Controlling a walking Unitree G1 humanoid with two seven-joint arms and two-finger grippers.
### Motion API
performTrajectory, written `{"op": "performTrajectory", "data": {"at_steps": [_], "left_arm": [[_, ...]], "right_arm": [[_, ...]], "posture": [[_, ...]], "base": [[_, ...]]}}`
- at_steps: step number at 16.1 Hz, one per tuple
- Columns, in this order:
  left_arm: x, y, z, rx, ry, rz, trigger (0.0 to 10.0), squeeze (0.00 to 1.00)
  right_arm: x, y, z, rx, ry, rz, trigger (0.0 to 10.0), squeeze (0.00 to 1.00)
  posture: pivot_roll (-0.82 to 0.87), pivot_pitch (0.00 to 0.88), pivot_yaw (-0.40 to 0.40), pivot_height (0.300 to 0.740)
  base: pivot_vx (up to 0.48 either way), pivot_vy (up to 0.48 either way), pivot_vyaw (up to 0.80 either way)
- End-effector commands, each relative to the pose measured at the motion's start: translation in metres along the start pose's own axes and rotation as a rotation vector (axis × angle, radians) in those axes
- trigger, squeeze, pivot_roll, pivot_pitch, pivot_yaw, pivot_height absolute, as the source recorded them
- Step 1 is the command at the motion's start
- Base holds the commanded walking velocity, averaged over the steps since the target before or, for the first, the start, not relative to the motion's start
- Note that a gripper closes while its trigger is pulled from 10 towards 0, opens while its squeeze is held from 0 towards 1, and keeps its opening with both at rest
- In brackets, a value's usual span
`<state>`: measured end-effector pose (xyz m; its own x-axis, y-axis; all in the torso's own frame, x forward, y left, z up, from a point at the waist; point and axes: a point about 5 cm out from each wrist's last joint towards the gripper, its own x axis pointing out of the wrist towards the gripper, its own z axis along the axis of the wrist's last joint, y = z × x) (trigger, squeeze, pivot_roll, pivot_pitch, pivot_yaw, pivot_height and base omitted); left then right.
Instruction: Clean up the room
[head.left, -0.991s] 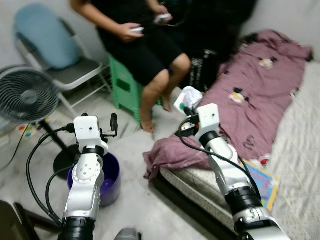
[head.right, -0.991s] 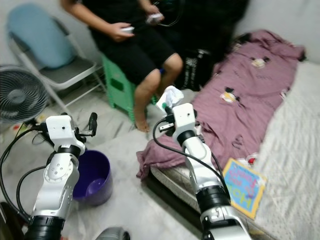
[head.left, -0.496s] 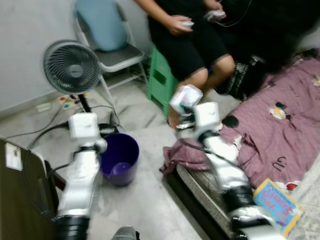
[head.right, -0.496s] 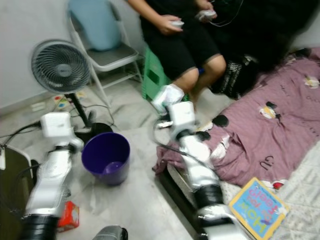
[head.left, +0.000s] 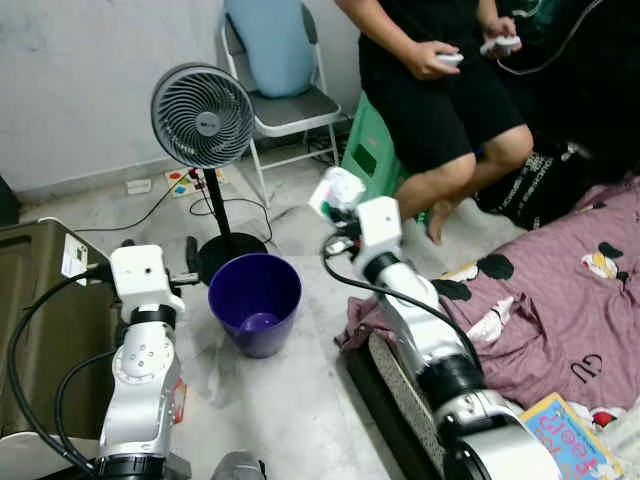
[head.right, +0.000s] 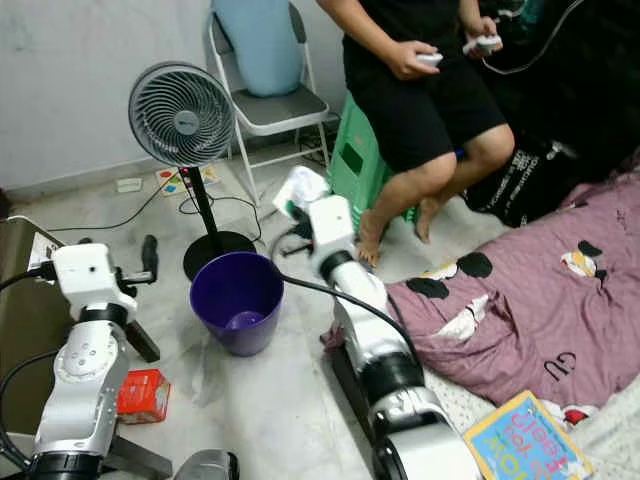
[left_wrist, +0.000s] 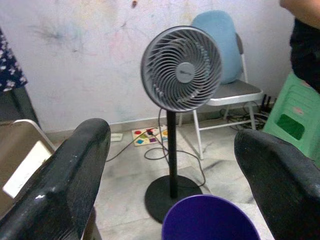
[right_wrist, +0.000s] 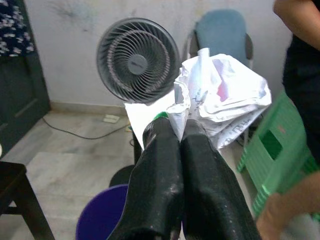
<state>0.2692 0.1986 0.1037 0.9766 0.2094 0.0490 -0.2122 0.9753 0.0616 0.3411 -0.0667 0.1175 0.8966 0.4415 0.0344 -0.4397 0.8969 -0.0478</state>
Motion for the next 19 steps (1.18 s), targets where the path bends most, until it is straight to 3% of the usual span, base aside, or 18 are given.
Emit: {"op": "performTrajectory", "data": {"at_steps": [1, 5, 9, 14, 19], "left_arm": [[0.001, 0.001, 0.008, 0.005, -0.035, 0.015, 10.0, 0.0], [0.0, -0.005, 0.007, 0.002, -0.025, -0.012, 10.0, 0.0], [0.011, -0.016, 0.011, 0.0, -0.036, -0.061, 10.0, 0.0], [0.012, -0.015, 0.012, 0.002, -0.036, -0.072, 10.0, 0.0], [0.011, -0.013, 0.012, 0.006, -0.038, -0.068, 10.0, 0.0]], "right_arm": [[0.002, 0.003, 0.001, -0.006, -0.003, 0.022, 10.0, 0.0], [0.0, 0.001, 0.003, -0.024, -0.024, 0.01, 10.0, 0.0], [-0.003, -0.009, 0.0, -0.027, -0.02, -0.037, 10.0, 0.0], [-0.003, -0.008, 0.001, -0.016, -0.028, -0.049, 10.0, 0.0], [-0.001, -0.005, 0.001, -0.024, -0.026, -0.034, 10.0, 0.0]], "posture": [[0.18, 0.0, -0.069, 0.74], [0.14, 0.0, -0.037, 0.74], [0.1, 0.0, -0.012, 0.74], [0.1, 0.0, -0.009, 0.74], [0.1, 0.0, -0.014, 0.74]], "base": [[0.0, 0.0, 0.0], [0.0, 0.0, 0.4], [0.0, 0.0, 0.8], [0.0, 0.0, 0.68], [0.0, 0.0, 0.25]]}}
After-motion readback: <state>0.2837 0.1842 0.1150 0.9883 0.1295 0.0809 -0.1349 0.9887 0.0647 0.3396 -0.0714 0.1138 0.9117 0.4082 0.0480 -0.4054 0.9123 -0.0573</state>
